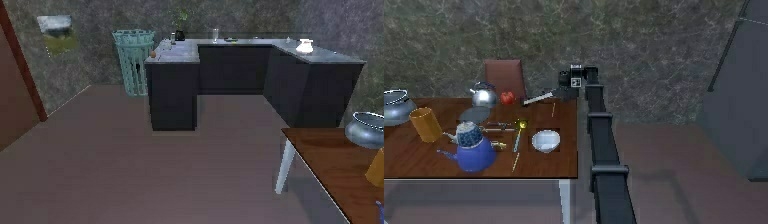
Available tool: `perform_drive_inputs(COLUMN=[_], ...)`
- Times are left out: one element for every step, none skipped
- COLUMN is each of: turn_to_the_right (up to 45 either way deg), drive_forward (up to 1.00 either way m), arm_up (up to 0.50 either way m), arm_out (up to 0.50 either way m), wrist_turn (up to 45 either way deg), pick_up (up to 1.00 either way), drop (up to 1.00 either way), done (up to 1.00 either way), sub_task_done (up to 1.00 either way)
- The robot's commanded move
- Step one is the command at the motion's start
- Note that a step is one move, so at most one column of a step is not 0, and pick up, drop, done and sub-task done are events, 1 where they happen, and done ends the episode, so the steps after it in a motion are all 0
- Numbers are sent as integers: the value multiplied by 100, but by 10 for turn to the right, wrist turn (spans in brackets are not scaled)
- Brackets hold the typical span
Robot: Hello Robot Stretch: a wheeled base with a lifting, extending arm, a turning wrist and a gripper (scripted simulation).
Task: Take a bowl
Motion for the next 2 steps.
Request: perform_drive_inputs(turn_to_the_right=[0, 0], drive_forward=[0, 0], arm_up=[0, -30], arm_out=[0, 0], wrist_turn=[60, 0], pick_up=[0, 0], drop=[0, 0], done=[0, 0], sub_task_done=[0, 0])
